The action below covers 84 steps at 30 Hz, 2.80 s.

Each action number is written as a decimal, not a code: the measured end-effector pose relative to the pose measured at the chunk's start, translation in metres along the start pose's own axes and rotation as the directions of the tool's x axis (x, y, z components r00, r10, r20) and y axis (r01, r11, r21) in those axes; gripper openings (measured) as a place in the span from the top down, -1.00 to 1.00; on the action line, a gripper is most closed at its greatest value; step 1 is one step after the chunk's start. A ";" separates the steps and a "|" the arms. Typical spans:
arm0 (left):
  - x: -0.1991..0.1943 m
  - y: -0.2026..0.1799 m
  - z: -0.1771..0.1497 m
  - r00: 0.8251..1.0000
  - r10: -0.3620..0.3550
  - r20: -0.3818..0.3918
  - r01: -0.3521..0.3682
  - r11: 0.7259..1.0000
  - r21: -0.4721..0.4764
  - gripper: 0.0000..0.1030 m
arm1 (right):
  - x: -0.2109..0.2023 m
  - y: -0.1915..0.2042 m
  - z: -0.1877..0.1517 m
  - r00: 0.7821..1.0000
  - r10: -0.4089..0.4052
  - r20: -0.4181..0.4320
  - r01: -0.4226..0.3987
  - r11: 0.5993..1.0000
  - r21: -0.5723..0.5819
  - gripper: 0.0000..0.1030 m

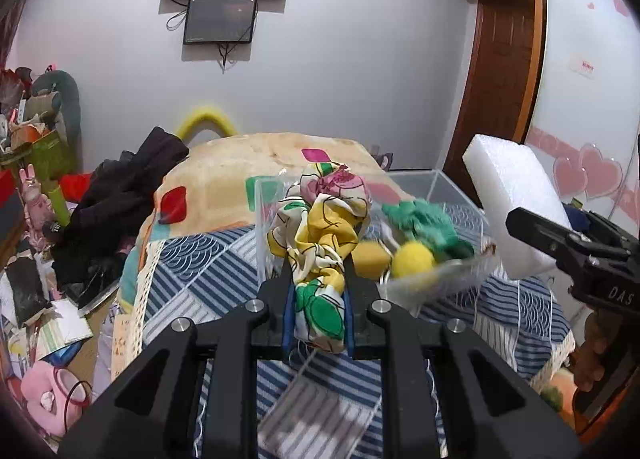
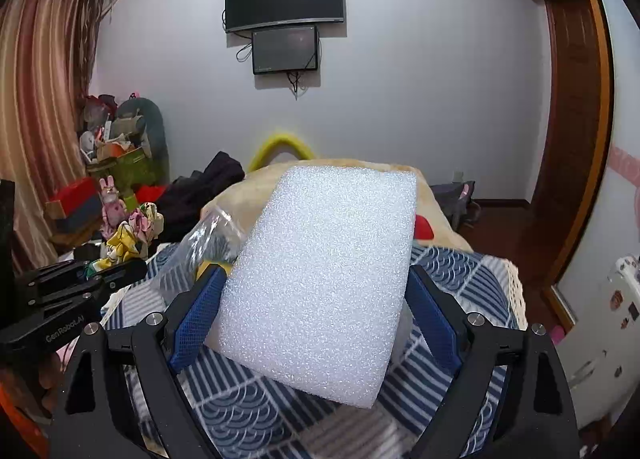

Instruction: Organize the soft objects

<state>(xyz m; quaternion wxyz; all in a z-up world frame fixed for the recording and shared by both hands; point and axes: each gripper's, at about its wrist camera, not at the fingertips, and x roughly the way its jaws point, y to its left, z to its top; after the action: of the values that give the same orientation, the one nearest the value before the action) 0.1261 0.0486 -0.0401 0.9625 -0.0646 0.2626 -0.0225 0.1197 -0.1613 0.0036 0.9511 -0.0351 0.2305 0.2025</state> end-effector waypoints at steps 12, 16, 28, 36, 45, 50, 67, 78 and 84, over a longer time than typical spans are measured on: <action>0.063 0.004 0.026 0.999 -0.012 -0.050 0.012 1.000 -0.005 0.66 | 0.055 0.007 0.007 0.996 0.040 -0.083 -0.040 0.999 0.008 -0.72; 0.089 0.006 0.022 0.995 0.003 -0.101 -0.005 1.000 -0.016 0.36 | 0.078 0.010 -0.001 0.988 0.069 -0.140 -0.068 0.998 0.008 -0.72; 0.086 -0.003 0.009 0.994 -0.004 -0.111 0.005 1.000 0.009 -0.41 | 0.070 -0.002 -0.008 0.977 0.094 -0.192 -0.094 0.996 0.008 -0.87; 0.046 -0.003 0.017 0.999 -0.023 -0.040 0.023 1.000 0.011 -0.53 | 0.034 -0.004 0.003 0.994 0.052 -0.098 -0.056 0.997 -0.043 -0.88; -0.019 -0.014 0.024 0.996 -0.016 0.088 0.014 1.000 0.026 -0.63 | -0.019 -0.001 0.014 0.998 0.030 0.047 -0.027 0.997 -0.068 -0.90; -0.060 -0.027 0.022 0.984 -0.020 0.176 0.012 0.999 0.047 -0.77 | -0.046 -0.003 0.014 0.992 0.025 0.124 -0.019 0.998 -0.054 -0.99; -0.108 -0.048 0.002 0.965 -0.015 0.261 -0.001 0.998 0.059 -0.95 | -0.072 0.001 -0.002 0.983 0.028 0.182 -0.024 0.999 -0.025 -0.99; -0.108 -0.047 -0.001 0.964 -0.011 0.267 -0.003 0.999 0.051 -0.95 | -0.077 0.005 -0.007 0.982 0.030 0.186 -0.025 0.999 -0.031 -1.00; -0.109 -0.046 -0.001 0.962 -0.013 0.271 -0.001 0.999 0.052 -0.95 | -0.079 0.005 -0.006 0.982 0.032 0.188 -0.027 0.999 -0.028 -1.00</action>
<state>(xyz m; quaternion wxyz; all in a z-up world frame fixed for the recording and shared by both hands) 0.0311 0.0113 0.0206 0.9907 -0.0431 0.1273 -0.0231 0.0511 -0.1867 0.0337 0.9650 -0.0245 0.1372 0.2221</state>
